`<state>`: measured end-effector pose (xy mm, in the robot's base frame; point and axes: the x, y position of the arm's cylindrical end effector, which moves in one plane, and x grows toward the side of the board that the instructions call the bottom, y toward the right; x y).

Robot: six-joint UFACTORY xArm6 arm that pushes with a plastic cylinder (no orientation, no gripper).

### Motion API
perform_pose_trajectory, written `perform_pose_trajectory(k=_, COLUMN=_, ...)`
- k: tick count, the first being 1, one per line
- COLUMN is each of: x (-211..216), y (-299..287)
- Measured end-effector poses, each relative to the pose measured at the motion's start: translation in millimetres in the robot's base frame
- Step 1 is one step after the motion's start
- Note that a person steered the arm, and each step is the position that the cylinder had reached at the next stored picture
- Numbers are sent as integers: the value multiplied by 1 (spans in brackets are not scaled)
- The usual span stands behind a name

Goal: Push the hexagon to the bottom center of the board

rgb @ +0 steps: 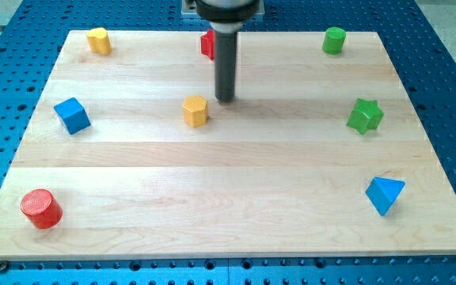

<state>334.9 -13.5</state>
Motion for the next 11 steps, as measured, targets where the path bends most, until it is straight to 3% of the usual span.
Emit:
perform_pose_trajectory(k=1, x=-43, y=-33)
perform_pose_trajectory(k=2, x=-47, y=-80)
perform_pose_trajectory(k=3, x=-16, y=-107)
perform_pose_trajectory(k=5, x=65, y=-91)
perform_pose_trajectory(k=6, x=20, y=-61)
perform_pose_trajectory(k=7, x=52, y=-44)
perform_pose_trajectory(k=8, x=141, y=-40)
perform_pose_trajectory(k=9, x=106, y=-40)
perform_pose_trajectory(k=10, x=127, y=-18)
perform_pose_trajectory(k=11, x=179, y=-12)
